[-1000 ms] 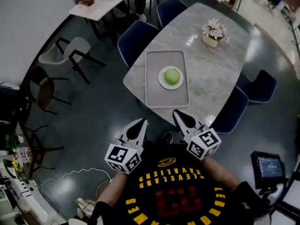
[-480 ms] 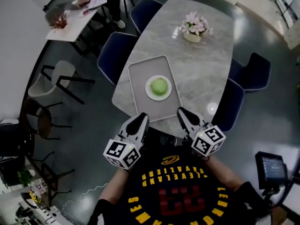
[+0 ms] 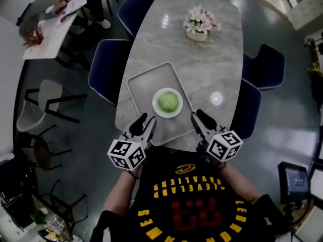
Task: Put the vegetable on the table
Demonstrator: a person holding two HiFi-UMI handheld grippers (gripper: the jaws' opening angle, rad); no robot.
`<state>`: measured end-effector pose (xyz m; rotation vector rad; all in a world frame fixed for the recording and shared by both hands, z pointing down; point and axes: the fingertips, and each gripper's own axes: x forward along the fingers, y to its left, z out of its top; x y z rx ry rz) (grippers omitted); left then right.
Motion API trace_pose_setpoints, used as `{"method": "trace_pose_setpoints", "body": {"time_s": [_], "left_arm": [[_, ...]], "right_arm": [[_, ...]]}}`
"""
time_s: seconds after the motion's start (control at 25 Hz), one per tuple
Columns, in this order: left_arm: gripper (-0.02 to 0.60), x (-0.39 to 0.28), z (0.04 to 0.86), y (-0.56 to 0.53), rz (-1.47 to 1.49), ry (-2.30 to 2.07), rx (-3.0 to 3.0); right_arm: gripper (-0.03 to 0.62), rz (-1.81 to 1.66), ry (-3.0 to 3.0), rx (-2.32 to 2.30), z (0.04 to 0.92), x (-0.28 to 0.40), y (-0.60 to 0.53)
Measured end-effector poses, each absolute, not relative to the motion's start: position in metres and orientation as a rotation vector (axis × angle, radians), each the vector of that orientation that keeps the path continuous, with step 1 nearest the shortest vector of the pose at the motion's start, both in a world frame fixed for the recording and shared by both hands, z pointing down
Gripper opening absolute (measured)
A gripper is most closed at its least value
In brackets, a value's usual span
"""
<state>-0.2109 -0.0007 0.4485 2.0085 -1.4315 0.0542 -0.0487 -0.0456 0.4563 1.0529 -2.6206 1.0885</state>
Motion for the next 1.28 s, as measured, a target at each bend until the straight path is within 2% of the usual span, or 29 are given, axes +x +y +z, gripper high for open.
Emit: {"method": "trace_pose_setpoints", "body": {"time_s": [0.04,0.12,0.48,0.64,1.28], "left_arm": [[0.140,-0.218,0.457,-0.008,0.074,-1.412,2.005],[0.146,-0.229,0.473,-0.018,0.115,-1.361,1.998],[0.146,-0.232,0.567,-0.040,0.375,-1.113,1.913],[0.146,-0.234,0.602,-0.046,0.404,-1.099,1.789],[0.146,-0.233,0.652,-0.058,0.525,-1.081,1.633]], "right_arm": [[0.127,1.102,-2.594,1.073,0.463,-0.051,-0.051],[0.144,1.118,-2.532,1.113,0.474,-0.055,-0.056],[0.143,1.236,-2.277,1.082,0.557,-0.070,-0.044],[0.143,1.343,-2.200,1.074,0.593,-0.067,-0.050],[0.143,1.523,-2.010,1.062,0.654,-0.070,-0.060]]}}
